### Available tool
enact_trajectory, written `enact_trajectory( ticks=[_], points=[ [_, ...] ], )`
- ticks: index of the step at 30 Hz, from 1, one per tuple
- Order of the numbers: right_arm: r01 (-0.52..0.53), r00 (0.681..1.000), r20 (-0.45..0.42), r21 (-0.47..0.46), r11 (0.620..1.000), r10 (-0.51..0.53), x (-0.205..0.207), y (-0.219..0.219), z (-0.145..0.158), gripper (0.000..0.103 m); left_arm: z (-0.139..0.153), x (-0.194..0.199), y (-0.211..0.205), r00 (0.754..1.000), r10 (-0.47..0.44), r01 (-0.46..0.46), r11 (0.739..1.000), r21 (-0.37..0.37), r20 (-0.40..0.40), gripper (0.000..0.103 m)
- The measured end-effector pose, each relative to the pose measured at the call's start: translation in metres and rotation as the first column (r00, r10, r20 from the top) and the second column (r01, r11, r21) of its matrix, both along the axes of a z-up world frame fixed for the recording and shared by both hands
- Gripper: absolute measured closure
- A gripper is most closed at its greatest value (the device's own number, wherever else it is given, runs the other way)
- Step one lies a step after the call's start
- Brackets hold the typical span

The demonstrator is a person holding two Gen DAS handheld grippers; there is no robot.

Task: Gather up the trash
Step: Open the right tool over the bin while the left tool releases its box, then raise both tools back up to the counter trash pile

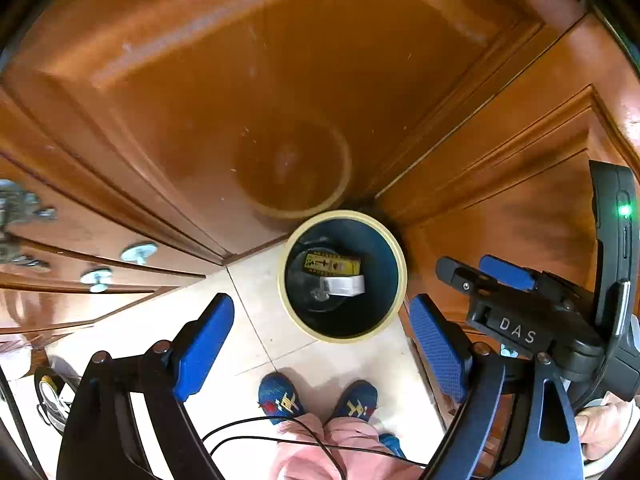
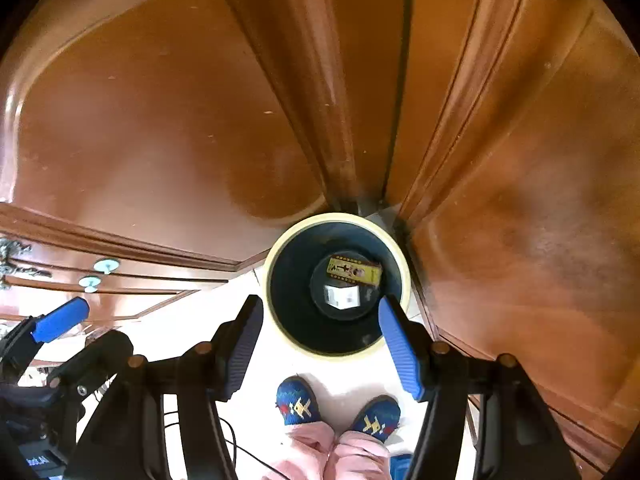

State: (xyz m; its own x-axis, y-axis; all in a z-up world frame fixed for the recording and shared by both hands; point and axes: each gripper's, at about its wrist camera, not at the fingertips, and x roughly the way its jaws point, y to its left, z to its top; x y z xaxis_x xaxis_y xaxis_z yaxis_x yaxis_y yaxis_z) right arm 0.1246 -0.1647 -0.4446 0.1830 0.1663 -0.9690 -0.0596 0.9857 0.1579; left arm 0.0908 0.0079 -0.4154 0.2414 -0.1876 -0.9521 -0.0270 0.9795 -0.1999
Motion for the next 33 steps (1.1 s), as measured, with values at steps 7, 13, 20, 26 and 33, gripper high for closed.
enact_trajectory(
  ticks=[7, 13, 20, 26, 33],
  points=[
    [-0.024, 0.999, 0.024, 0.003, 1.0, 0.024, -0.017, 0.002, 0.04, 0.043, 0.028, -0.014, -0.002, 0.999, 0.001, -0.002, 1.0, 0.027, 0.034, 0.015],
    [-0.045, 0.997, 0.069, 0.021, 0.999, 0.044, -0.039, -0.006, 0.1, 0.042, 0.086, -0.035, -0.014, 0.996, -0.014, 0.011, 0.999, 0.037, 0.093, 0.015],
    [-0.103, 0.976, 0.197, 0.062, 0.993, 0.089, -0.062, -0.025, 0.194, 0.043, 0.174, -0.068, -0.028, 0.982, -0.017, 0.011, 0.999, 0.034, 0.188, 0.015],
    [-0.137, 0.933, 0.345, 0.061, 0.989, 0.108, -0.082, -0.048, 0.268, 0.043, 0.255, -0.084, -0.037, 0.946, 0.001, -0.01, 1.0, 0.027, 0.323, 0.015],
    [-0.158, 0.875, 0.472, 0.064, 0.985, 0.11, -0.089, -0.07, 0.336, 0.043, 0.336, -0.085, -0.043, 0.885, 0.011, -0.041, 0.998, 0.055, 0.466, 0.015]
  ],
)
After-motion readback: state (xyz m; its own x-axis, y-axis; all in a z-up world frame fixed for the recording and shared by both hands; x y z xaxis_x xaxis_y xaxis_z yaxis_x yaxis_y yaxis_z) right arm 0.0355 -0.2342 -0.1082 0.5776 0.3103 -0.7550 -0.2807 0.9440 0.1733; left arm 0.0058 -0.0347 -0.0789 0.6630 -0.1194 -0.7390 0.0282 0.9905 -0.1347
